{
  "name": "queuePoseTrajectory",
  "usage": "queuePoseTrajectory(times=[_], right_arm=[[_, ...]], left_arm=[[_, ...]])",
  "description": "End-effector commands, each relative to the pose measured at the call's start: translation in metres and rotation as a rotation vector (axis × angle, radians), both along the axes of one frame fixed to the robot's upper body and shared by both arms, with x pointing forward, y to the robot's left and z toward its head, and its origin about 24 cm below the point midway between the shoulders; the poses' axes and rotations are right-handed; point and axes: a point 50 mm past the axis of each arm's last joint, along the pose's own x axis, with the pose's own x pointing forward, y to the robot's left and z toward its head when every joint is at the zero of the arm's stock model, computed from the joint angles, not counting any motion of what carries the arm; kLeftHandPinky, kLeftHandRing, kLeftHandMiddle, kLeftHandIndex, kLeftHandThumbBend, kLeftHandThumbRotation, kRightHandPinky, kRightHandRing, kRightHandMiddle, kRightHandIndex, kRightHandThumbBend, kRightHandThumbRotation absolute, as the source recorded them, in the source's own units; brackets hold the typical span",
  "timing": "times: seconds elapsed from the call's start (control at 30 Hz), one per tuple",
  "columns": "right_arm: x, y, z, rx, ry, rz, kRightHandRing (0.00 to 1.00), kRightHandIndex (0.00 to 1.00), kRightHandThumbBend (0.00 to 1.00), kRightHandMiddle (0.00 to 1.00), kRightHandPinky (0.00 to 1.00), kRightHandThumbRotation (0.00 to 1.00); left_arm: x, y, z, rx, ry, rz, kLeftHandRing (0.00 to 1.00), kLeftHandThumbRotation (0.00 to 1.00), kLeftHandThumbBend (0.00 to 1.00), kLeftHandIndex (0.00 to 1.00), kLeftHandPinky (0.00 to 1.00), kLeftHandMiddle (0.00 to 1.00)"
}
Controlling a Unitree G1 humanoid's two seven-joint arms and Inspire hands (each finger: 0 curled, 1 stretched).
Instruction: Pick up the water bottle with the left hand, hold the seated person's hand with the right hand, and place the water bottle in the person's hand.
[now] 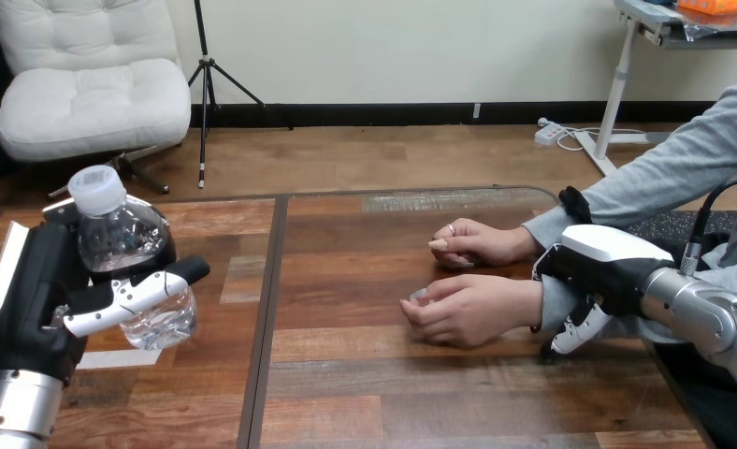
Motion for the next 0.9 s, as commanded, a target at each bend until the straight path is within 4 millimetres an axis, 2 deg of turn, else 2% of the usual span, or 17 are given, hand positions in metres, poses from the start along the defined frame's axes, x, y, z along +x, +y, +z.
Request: queuePoseTrajectory(times=[0.0, 0.87], right_arm=[[0.0125, 0.0063, 0.0224, 0.045, -0.108, 0.007, 0.42, 0.51, 0.71, 0.47, 0.38, 0.00], [0.0114, 0.0049, 0.0228, 0.055, -0.120, 0.010, 0.41, 0.50, 0.72, 0.46, 0.37, 0.00]], left_arm=[[0.0071, -0.0040, 0.0250, 0.014, -0.123, -0.013, 0.33, 0.00, 0.65, 0.39, 0.26, 0.38], [0.0067, -0.0046, 0.0246, 0.006, -0.123, -0.016, 0.34, 0.00, 0.65, 0.40, 0.27, 0.38]])
